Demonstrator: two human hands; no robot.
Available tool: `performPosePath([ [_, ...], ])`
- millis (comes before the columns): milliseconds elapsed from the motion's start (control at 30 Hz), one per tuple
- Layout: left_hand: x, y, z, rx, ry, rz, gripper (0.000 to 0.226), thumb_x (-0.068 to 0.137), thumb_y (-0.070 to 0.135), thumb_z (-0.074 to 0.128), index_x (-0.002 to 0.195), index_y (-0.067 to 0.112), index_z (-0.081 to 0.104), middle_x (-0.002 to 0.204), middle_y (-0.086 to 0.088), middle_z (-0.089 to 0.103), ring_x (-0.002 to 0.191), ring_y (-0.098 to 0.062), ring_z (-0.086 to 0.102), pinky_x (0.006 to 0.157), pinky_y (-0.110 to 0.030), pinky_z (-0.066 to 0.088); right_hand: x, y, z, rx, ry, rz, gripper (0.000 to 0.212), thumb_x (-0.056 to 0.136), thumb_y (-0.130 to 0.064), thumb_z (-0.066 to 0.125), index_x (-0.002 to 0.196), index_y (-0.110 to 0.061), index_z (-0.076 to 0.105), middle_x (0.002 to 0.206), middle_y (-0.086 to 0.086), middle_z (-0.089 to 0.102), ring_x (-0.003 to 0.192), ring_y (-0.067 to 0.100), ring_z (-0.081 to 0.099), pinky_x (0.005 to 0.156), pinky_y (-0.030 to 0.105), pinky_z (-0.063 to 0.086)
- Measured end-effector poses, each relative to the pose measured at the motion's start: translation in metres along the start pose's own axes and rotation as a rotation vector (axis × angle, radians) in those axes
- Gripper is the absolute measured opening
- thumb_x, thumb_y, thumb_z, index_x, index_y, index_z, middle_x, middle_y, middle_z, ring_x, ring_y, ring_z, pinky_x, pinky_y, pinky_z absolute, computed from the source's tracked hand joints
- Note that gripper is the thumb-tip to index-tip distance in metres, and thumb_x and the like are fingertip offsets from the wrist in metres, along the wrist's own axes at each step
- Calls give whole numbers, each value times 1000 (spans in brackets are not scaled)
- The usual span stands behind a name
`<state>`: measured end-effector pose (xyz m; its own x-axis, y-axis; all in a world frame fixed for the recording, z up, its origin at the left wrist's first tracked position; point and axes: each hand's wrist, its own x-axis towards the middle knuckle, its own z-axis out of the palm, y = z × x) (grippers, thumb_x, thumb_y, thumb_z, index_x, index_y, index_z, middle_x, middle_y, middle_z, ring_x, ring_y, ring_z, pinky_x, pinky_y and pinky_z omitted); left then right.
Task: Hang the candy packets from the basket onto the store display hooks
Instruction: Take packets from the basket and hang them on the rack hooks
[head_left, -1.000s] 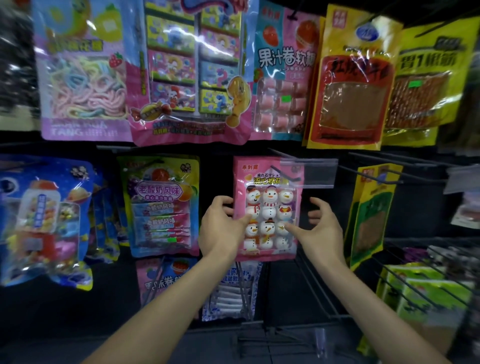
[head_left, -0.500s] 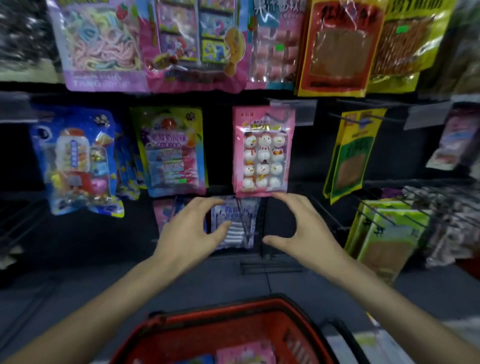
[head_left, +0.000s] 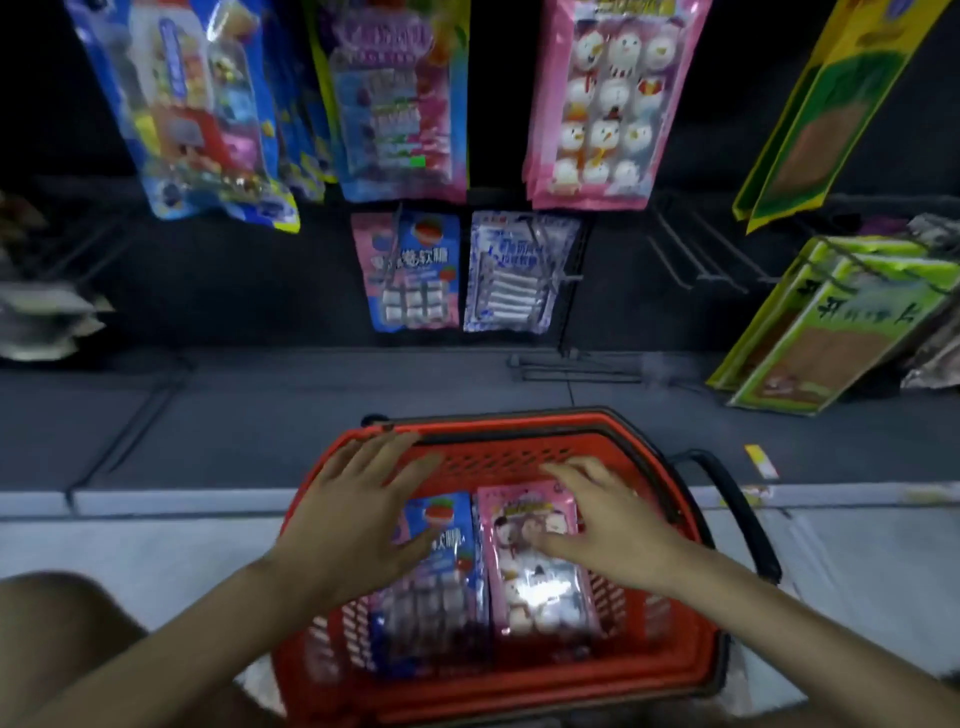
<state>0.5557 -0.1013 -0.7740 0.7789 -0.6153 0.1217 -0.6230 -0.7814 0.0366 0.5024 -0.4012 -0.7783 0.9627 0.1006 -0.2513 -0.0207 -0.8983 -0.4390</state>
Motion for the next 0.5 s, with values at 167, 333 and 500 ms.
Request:
performPosePath([
  [167, -32, -30, 59, 61, -133, -87, 80, 83, 65, 52, 146, 17, 58, 139, -13, 61, 127, -37, 60, 107, -55, 44, 44, 38, 72, 133, -186, 380, 89, 60, -77, 77, 124, -16, 68, 120, 4, 74, 117, 23, 68, 93, 31, 55],
  [333, -56, -53, 82, 86, -137, -111, 74, 83, 53, 47, 141, 10, 62, 130, -18, 66, 123, -39, 61, 117, -52, 35, 73, 50, 119, 128, -268, 644, 100, 75, -64, 84, 147, -3, 51, 152, 15, 55, 134, 29, 58, 100, 26, 48],
  [500, -63, -54, 91, 84, -91, -106, 69, 87, 48, 52, 143, 9, 60, 127, -17, 66, 123, -38, 60, 125, -53, 27, 77, 48, 151, 108, -145, 752, 126, 68, -57, 92, 157, 2, 28, 158, 20, 45, 142, 36, 50, 113, 36, 47],
])
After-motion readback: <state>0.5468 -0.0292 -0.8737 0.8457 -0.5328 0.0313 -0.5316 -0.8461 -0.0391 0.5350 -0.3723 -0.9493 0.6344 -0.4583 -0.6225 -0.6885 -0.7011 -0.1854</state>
